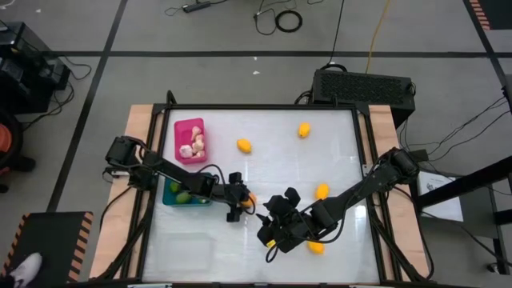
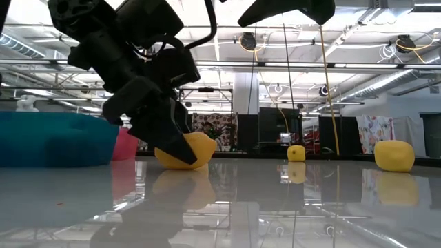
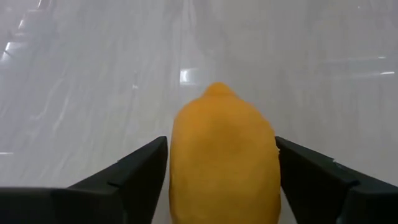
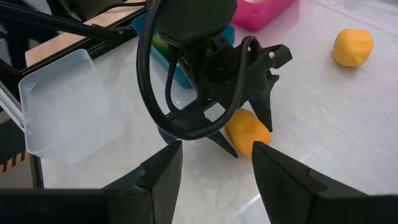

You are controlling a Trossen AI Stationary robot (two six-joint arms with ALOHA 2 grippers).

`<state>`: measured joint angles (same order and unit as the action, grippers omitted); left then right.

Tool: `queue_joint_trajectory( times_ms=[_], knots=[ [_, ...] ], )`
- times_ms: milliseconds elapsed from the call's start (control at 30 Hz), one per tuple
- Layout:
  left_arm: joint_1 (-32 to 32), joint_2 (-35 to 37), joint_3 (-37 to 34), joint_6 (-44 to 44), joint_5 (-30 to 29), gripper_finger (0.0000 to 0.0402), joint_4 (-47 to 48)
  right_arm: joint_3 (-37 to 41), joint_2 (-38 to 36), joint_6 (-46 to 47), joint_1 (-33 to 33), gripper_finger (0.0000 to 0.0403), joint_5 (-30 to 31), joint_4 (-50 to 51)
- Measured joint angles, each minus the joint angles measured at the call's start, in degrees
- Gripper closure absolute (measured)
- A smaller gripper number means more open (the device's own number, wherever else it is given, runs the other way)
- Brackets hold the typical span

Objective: Sort produce into baskets
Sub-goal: Put the yellow lime into the transparent bin

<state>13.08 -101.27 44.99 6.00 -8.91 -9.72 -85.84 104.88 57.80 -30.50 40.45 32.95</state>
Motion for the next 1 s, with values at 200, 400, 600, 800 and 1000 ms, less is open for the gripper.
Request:
queue_joint_trajectory(
  times_ms=[200, 400, 600, 800, 1000],
  knots=[
    [0.0, 0.0, 0.0, -0.3, -0.1, 0.018, -0.2, 0.0, 0.0, 0.0, 0.0, 0.0216, 0.0, 0.0],
    [0.0, 0.3, 0.2, -0.3, 0.0, 0.019, 0.2, 0.0, 0.0, -0.1, 0.0, 0.0216, 0.0, 0.2],
    [0.7, 5.7, 3.6, -0.4, 8.2, 0.0189, 6.2, 0.0, 0.0, -0.1, 0.0, 0.0216, 0.0, 0.3],
    [4.8, 14.1, 9.3, -1.8, 14.2, 0.0189, 27.7, 0.0, 0.0, -0.3, 0.0, 0.0216, 0.0, 0.3],
    [13.5, 21.7, 11.0, 2.3, 17.0, 0.0188, 42.5, 0.0, 0.0, -0.2, 0.0, 0.0216, 0.0, 0.4]
  ],
)
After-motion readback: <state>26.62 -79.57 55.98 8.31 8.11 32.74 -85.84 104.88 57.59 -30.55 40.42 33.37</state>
